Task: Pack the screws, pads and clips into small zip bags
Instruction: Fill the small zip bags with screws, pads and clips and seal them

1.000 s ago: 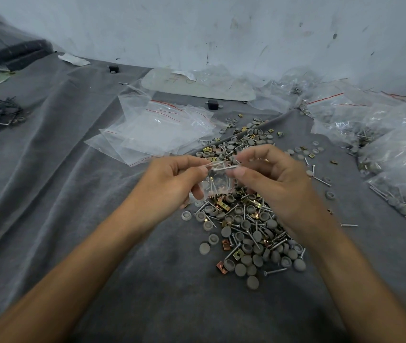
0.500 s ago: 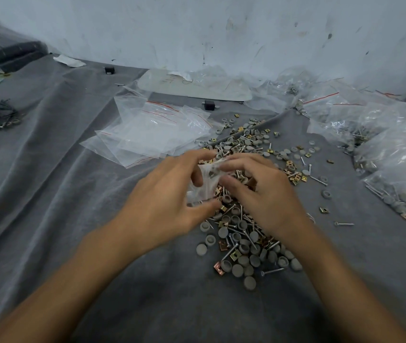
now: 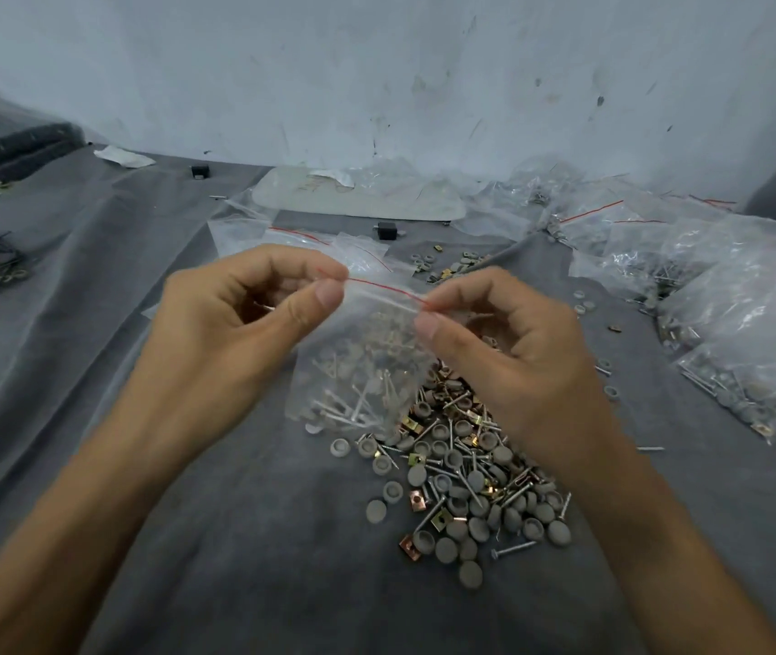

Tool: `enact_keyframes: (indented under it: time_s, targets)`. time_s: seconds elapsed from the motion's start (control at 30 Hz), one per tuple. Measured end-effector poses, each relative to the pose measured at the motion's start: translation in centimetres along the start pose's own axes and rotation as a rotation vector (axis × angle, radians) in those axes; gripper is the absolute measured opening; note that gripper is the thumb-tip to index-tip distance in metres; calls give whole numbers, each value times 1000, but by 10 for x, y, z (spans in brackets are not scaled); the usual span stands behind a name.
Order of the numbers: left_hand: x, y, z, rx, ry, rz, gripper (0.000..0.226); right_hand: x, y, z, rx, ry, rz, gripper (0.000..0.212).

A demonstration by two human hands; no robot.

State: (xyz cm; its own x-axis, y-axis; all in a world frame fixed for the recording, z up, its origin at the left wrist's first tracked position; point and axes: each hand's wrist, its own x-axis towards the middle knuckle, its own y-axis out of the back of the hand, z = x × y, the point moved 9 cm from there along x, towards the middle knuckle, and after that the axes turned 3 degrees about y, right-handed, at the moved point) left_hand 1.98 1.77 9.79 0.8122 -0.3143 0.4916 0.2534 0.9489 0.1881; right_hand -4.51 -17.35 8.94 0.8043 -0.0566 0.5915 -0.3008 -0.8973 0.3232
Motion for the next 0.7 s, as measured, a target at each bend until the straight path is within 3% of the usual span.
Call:
enact_keyframes:
  time_s: [0.23,0.43,0.7]
  targets:
    - [-4,-17,-20,-50,162,-57,17,-1,6,-10,-22,-50,-61,9]
    - [-20,-43,-16,111,18,-92,9,-5,3,1,-235,-118,-194,42]
    - [-33,-47,-1,293,-93,-53,13,-5,-5,-27,-466,66,-187,11]
